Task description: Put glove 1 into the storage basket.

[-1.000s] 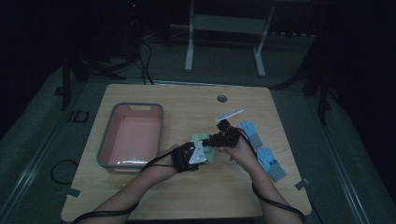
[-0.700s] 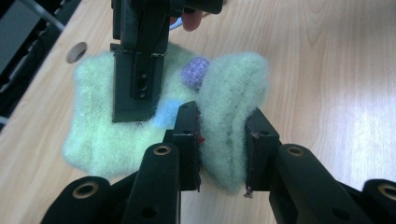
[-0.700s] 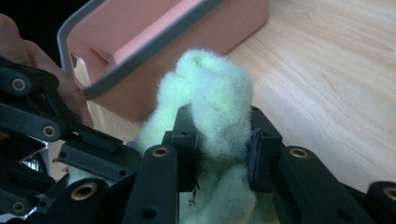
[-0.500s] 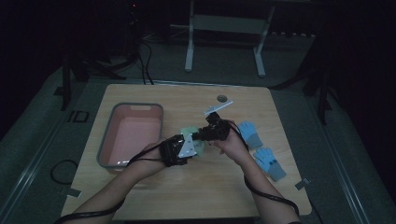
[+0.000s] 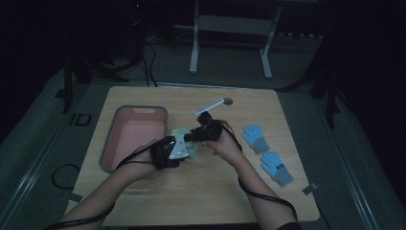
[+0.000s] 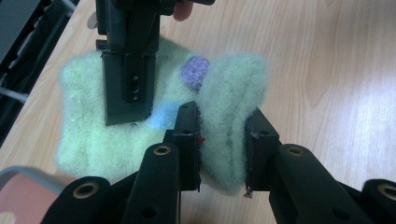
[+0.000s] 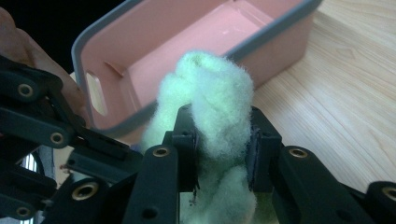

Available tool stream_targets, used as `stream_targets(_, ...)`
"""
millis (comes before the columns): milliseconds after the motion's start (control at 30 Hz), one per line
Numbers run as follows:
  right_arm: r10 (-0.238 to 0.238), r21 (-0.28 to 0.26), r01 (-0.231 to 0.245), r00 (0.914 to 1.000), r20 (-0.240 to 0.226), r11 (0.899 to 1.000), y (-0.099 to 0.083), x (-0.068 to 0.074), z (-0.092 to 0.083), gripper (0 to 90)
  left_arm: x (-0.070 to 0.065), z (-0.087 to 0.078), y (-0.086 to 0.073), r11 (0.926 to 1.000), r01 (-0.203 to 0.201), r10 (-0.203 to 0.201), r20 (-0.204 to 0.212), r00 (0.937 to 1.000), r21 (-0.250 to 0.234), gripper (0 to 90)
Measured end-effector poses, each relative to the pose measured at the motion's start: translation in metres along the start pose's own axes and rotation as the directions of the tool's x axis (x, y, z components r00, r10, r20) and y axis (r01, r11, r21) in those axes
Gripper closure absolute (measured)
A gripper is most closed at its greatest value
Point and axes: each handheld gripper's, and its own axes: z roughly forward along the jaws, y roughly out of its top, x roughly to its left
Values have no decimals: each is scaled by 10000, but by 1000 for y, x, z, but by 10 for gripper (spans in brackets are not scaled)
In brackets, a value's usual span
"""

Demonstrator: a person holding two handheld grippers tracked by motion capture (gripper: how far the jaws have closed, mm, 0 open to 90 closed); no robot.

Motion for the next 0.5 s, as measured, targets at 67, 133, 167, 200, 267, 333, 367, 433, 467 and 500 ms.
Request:
stream_targets(67, -104, 86, 105, 9999, -52, 9999, 4, 3, 4, 702, 1, -4, -4, 10000, 58, -58, -87, 9999, 59, 720)
stream_targets(133, -168, 111, 170, 9997, -176, 9998, 9, 5, 9, 702, 3, -9, -9, 9998, 179, -178, -146, 9997, 79, 720)
stream_targets(167, -184, 132, 187, 9996, -224, 9997, 12, 6, 12, 703, 4, -11, -11, 9997, 231, -229, -176, 9996, 108, 720)
stream_targets(200, -220, 110, 223, 9993, -290, 9997, 14, 7, 14, 702, 5, -14, -14, 9996, 234, -231, -230, 9995, 143, 720)
stream_targets(267, -250, 116, 254, 9991, -355, 9996, 20, 11, 20, 703, 7, -19, -19, 9991, 363, -356, -340, 9988, 197, 721)
stream_targets(333, -312, 127, 318, 9985, -460, 9994, 26, 14, 26, 704, 9, -24, -24, 9985, 460, -449, -385, 9983, 297, 721)
stream_targets(367, -353, 167, 362, 9981, -496, 9992, 29, 16, 29, 704, 10, -26, -27, 9981, 522, -506, -464, 9976, 337, 721)
stream_targets(433, -401, 221, 415, 9974, -597, 9989, 35, 19, 36, 704, 12, -30, -32, 9963, 760, -739, -505, 9960, 392, 721)
stream_targets(467, -401, 221, 415, 9974, -597, 9989, 35, 19, 36, 704, 12, -30, -32, 9963, 760, -739, -505, 9960, 392, 721)
stream_targets(500, -459, 212, 473, 9969, -637, 9987, 38, 21, 39, 704, 13, -34, -38, 9955, 810, -781, -591, 9952, 487, 721)
